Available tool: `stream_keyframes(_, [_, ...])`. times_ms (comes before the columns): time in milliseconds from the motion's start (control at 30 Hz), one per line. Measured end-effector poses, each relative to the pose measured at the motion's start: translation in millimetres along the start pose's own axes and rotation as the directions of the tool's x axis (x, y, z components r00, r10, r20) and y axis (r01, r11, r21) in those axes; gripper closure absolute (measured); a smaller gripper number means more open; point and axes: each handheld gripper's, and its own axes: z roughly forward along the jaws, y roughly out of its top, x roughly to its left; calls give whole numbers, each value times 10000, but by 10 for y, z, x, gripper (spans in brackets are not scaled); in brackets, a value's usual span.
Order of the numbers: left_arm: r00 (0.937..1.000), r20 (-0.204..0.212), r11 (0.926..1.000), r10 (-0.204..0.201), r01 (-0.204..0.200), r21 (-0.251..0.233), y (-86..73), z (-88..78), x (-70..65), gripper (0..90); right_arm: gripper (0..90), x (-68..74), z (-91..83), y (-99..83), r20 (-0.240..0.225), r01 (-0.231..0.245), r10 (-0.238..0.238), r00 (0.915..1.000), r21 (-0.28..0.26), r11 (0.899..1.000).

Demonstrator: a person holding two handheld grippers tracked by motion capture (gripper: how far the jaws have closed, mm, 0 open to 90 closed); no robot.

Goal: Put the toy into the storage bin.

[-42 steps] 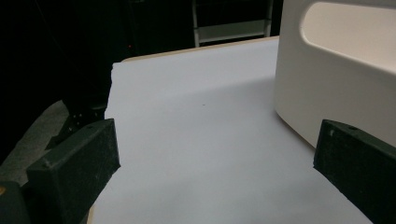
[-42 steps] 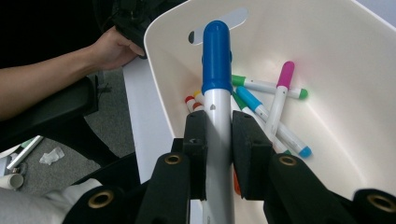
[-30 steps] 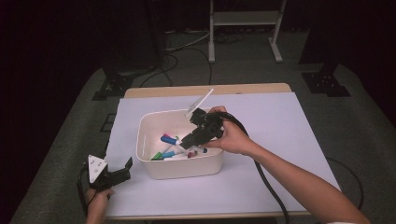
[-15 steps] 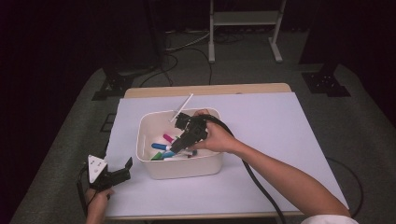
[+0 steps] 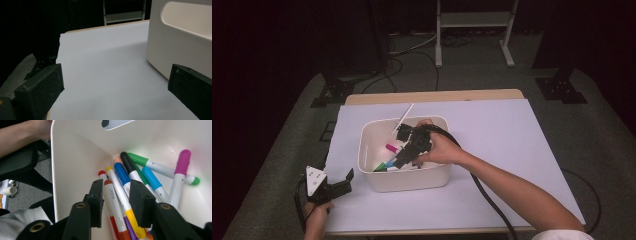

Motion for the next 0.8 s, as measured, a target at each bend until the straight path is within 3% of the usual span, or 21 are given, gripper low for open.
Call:
stream_keyframes(333, [10000,-19,10000,9,-10,-62,-2,2,-6,0,541,-33,-220,-169,-41,-376,375,9993,-408,9985])
stream_keyframes(800, [10000,-49,10000,41,-41,-64,-2,-2,-9,0,509,-158,-762,-621,372,-1303,1374,9898,-1518,9798])
